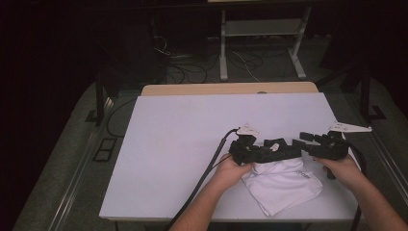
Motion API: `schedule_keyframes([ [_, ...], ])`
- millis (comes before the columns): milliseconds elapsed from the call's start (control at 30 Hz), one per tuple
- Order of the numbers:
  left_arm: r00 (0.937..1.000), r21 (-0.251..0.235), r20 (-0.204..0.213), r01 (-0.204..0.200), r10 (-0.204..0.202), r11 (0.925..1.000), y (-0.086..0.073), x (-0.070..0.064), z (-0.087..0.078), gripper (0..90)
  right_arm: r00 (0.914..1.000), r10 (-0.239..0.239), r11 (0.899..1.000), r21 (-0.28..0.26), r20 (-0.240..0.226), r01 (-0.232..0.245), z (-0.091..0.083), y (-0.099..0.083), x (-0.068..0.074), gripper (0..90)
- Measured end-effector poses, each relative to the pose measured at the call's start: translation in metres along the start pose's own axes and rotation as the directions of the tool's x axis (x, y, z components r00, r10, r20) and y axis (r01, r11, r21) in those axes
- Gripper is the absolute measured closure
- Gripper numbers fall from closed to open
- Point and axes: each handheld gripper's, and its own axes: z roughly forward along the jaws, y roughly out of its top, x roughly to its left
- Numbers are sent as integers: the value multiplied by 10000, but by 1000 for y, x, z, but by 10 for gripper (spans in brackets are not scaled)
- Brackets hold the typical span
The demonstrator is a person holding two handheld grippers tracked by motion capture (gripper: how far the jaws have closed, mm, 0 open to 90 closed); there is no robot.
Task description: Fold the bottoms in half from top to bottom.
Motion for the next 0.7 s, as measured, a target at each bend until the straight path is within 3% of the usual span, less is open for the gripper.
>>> schedule_keyframes([
  [67,10000,0,0,0,0,10000,0,0,0,836,10000,15,9999,-101,12,-15,-2,1,0,357],
  [100,9947,36,484,-905,902,9959,-6,-17,-2,836,10000,57,9995,-311,67,-55,-7,3,-1,360],
  [167,9947,36,484,-905,902,9959,-6,-17,-2,836,9999,76,9994,-349,65,-74,-9,3,-1,360],
  [200,9854,53,991,-1397,1385,9902,-11,-26,-4,836,10000,53,9992,-396,80,-50,-12,3,-2,364],
  [267,9854,53,991,-1397,1385,9902,-11,-26,-4,836,9999,53,9992,-401,94,-49,-12,4,-1,364],
  [300,9747,194,1495,-1712,1664,9850,-16,-31,-5,836,9999,53,9992,-401,94,-49,-12,4,-1,365],
  [367,9709,314,1629,-1830,1756,9826,-18,-33,-4,835,10000,28,9988,-487,36,-27,-13,4,-1,389],
  [400,9614,639,2008,-2045,1881,9768,-21,-35,-2,835,9999,12,9987,-514,-150,-20,-13,5,0,469],
  [433,9578,709,2155,-2096,1902,9752,-23,-35,-2,834,9999,-4,9989,-475,-153,-3,-13,5,0,491],
  [500,9578,709,2155,-2096,1902,9752,-23,-35,-2,833,9998,-32,9991,-419,-174,25,-12,6,1,491],
  [533,9475,1010,2596,-2191,1869,9705,-29,-35,1,832,9996,-145,9997,-203,-255,140,-8,6,5,631],
  [600,9438,1065,2725,-2229,1871,9690,-31,-36,2,832,9994,-243,9997,-34,-241,242,-6,7,7,664],
  [633,9390,1190,2832,-2364,1952,9643,-33,-36,3,832,9985,-415,9987,277,-352,424,-1,9,12,703],
  [700,9322,1286,3058,-2418,1935,9618,-36,-37,4,833,9967,-614,9971,424,-529,637,3,11,17,713],
])
